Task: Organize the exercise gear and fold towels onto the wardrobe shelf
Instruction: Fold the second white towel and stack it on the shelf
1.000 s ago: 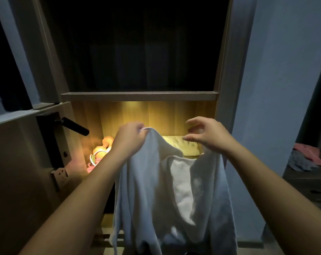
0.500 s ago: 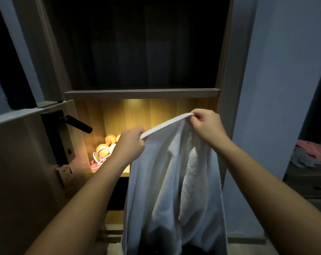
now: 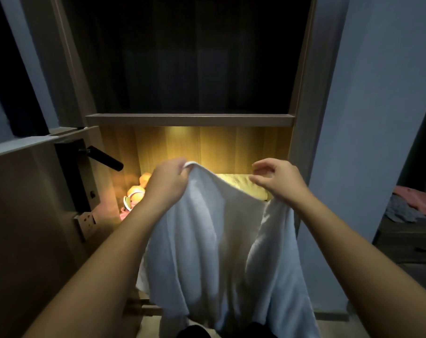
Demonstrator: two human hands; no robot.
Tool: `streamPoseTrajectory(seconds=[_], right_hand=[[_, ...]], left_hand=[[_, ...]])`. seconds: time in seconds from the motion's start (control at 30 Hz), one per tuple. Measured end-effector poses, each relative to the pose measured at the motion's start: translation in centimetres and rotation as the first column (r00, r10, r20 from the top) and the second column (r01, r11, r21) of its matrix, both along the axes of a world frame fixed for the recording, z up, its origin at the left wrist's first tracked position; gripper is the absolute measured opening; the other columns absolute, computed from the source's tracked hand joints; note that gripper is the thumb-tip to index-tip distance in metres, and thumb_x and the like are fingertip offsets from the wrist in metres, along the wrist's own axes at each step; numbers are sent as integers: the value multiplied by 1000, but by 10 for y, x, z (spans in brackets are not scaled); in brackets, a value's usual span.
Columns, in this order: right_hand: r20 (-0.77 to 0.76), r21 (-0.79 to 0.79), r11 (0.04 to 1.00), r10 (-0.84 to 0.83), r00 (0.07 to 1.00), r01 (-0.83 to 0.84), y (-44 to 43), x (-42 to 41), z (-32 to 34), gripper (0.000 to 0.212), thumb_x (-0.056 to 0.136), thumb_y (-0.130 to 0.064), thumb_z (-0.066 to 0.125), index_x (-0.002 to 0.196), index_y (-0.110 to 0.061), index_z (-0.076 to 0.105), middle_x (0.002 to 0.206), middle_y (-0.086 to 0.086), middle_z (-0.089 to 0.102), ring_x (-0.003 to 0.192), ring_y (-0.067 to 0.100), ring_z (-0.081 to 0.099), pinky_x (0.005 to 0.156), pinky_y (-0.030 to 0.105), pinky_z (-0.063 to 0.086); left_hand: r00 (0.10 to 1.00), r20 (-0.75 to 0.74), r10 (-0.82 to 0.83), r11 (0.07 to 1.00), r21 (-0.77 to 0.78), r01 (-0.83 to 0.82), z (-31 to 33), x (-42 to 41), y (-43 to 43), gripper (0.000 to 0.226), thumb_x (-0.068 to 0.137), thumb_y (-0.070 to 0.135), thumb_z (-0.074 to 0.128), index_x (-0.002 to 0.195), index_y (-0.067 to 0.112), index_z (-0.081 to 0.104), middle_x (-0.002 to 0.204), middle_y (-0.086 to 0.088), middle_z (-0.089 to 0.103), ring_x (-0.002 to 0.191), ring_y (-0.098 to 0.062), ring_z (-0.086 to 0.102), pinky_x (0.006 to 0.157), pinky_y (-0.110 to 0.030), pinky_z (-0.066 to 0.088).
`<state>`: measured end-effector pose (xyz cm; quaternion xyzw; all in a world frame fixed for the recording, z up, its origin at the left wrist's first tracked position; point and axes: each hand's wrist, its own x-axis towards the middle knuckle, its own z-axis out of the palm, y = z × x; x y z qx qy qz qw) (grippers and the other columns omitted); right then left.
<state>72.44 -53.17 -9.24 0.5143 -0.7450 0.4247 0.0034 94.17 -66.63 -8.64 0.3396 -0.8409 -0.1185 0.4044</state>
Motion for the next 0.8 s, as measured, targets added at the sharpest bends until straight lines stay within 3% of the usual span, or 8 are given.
streamPoseTrajectory(seconds=[0.13,0.2,0.27,0.33,0.43,0.5,0.63,0.8], right_hand=[[2,29,981,191,981,-191,-5,28,-3,51,77,-41,78,124,-28,63,108,-15,70,95,-2,60,82,13,47],[-8,64,971,230,973,-229,-10,37,-6,49,77,-43,77,122,-27,65,105,-12,71,95,2,62,82,21,52],[-65,75,977,206,976,-201,-15,43,-9,30,84,-38,72,108,-21,71,93,-4,71,86,12,63,76,35,56],[-74,-13,991,132,989,-133,-19,43,-10,16,93,-27,62,93,-16,73,81,0,68,79,17,62,72,42,55],[-78,-159,987,20,997,-33,-18,35,-9,17,96,-23,56,90,-19,72,80,-4,67,77,12,60,65,29,48],[-48,-215,976,-33,998,22,-16,27,-6,18,97,-22,55,94,-18,72,83,-3,68,79,12,61,66,29,49],[49,-284,948,-136,989,144,-11,7,-2,19,98,-23,54,97,-17,72,83,-3,66,80,10,60,61,21,44],[20,-287,945,-159,987,158,-14,7,5,21,99,-23,53,102,-14,72,86,-3,66,80,11,59,63,18,43]], left_hand=[[990,137,-42,998,-31,46,4,-25,21,26,100,30,49,77,19,56,71,2,54,68,-18,50,54,-29,28],[989,134,-62,997,-27,66,6,-32,27,25,100,29,51,77,20,56,70,4,52,65,-13,47,52,-27,26],[984,153,-86,994,-56,96,9,-37,32,27,98,29,53,72,23,52,67,4,51,64,-14,46,51,-28,26],[981,177,-83,989,-107,103,9,-36,33,23,97,29,56,75,21,57,71,1,55,67,-17,50,52,-26,29],[982,188,-11,988,-148,39,-1,-24,23,10,95,21,56,91,17,64,80,-6,64,72,-26,56,53,-29,35],[981,186,45,990,-140,-19,-12,-13,12,10,92,15,53,93,16,63,79,-8,63,73,-31,56,52,-31,33],[984,102,148,988,-50,-144,-32,10,-4,14,90,13,52,96,19,63,77,-4,56,71,-25,49,50,-30,26],[979,101,176,981,68,-183,-29,15,-11,12,85,8,52,80,17,57,68,1,49,72,-23,44,48,-28,23]])
